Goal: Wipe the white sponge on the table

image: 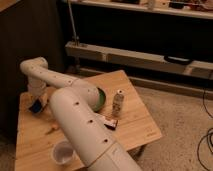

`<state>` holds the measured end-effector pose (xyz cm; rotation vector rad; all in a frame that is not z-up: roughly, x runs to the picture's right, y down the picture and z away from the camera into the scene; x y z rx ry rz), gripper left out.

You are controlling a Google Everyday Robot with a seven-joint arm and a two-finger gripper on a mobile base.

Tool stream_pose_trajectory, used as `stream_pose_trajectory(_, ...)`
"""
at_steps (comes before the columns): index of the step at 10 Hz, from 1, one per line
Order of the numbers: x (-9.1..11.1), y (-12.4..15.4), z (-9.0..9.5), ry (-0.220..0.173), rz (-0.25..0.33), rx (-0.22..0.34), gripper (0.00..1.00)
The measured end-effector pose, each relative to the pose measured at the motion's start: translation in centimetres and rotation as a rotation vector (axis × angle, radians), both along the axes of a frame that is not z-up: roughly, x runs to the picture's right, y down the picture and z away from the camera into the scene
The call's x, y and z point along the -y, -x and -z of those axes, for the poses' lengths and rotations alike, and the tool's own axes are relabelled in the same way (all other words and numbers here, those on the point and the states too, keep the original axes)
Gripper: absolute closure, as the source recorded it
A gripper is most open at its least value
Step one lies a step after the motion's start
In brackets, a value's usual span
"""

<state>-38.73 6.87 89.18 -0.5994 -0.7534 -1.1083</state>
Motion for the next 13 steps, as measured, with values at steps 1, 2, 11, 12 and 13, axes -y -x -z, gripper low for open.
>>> stream_pose_trajectory(1, 0.2, -1.7, -0.2, -0.001, -0.018, -0.023, 0.5)
stream_pose_trajectory(2, 0.3, -3.5, -0.3, -0.002, -0.036, -0.045, 0.5)
stream_pose_trajectory(11, -7.8, -5.6, 5.0, 0.036, 0.044, -0.024, 0.5)
stream_pose_trajectory(12, -8.7, -5.5, 5.1, 0.046, 0.056, -0.018, 0.5)
stream_pose_trajectory(13, -9.3, -4.8, 5.6, 0.049, 0.069, 0.005, 0.5)
